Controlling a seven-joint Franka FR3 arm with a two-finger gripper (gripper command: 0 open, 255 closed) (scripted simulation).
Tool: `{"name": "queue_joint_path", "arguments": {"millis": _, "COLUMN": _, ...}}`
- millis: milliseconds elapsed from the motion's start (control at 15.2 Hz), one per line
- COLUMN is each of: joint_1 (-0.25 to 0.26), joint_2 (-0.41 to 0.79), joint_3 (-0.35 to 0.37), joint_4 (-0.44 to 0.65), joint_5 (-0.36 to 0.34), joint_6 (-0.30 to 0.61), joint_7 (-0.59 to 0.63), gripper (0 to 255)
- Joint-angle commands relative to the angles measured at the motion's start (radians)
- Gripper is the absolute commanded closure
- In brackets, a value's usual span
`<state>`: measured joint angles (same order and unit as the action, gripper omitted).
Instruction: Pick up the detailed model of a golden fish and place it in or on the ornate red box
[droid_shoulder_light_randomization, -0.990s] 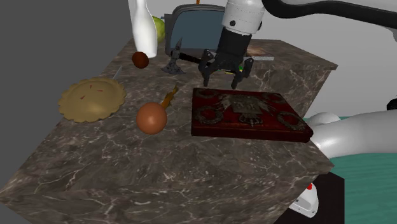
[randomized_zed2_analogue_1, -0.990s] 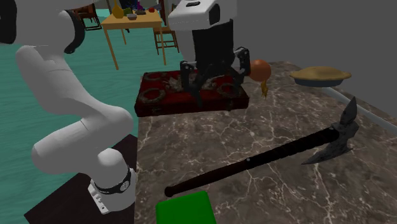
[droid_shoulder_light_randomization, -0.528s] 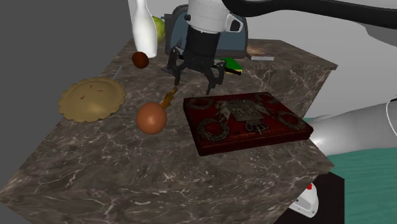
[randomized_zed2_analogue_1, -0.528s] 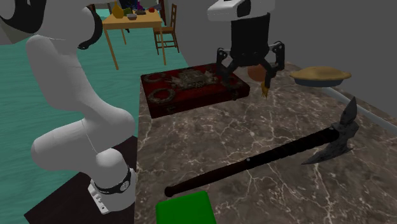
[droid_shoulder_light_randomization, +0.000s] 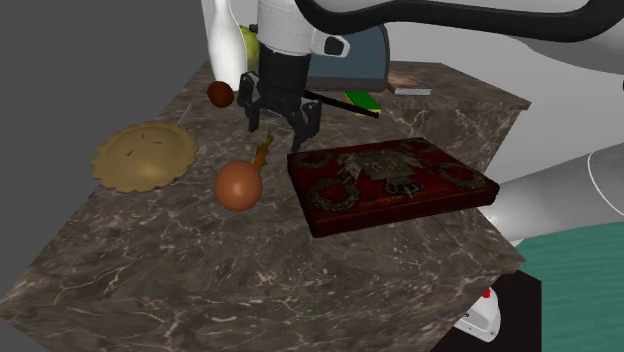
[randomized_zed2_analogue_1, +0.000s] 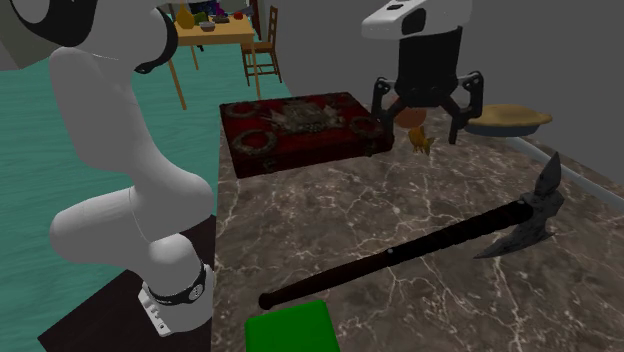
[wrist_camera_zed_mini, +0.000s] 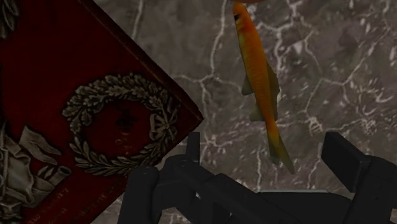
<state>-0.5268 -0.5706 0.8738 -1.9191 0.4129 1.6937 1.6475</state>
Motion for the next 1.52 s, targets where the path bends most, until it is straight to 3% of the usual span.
{"name": "queue_joint_path", "arguments": {"millis": 0, "joint_1": 0.002, "joint_2": 0.001, "joint_3": 0.016, "joint_4": -0.036, "joint_5": 0.007, "joint_6": 0.025, "joint_7": 0.0, "gripper": 0}}
{"name": "queue_joint_path", "arguments": {"millis": 594, "joint_1": 0.007, "joint_2": 0.002, "joint_3": 0.021, "joint_4": -0.056, "joint_5": 0.008, "joint_6": 0.046, "joint_7": 0.0, "gripper": 0}}
{"name": "queue_joint_path", "arguments": {"millis": 660, "joint_1": 0.006, "joint_2": 0.002, "joint_3": 0.022, "joint_4": -0.056, "joint_5": 0.008, "joint_6": 0.046, "joint_7": 0.001, "gripper": 255}}
{"name": "queue_joint_path", "arguments": {"millis": 1254, "joint_1": 0.001, "joint_2": -0.001, "joint_3": 0.024, "joint_4": -0.056, "joint_5": 0.011, "joint_6": 0.045, "joint_7": -0.003, "gripper": 255}}
{"name": "queue_joint_path", "arguments": {"millis": 1452, "joint_1": -0.008, "joint_2": 0.007, "joint_3": 0.018, "joint_4": -0.01, "joint_5": 0.003, "joint_6": 0.007, "joint_7": 0.002, "gripper": 255}}
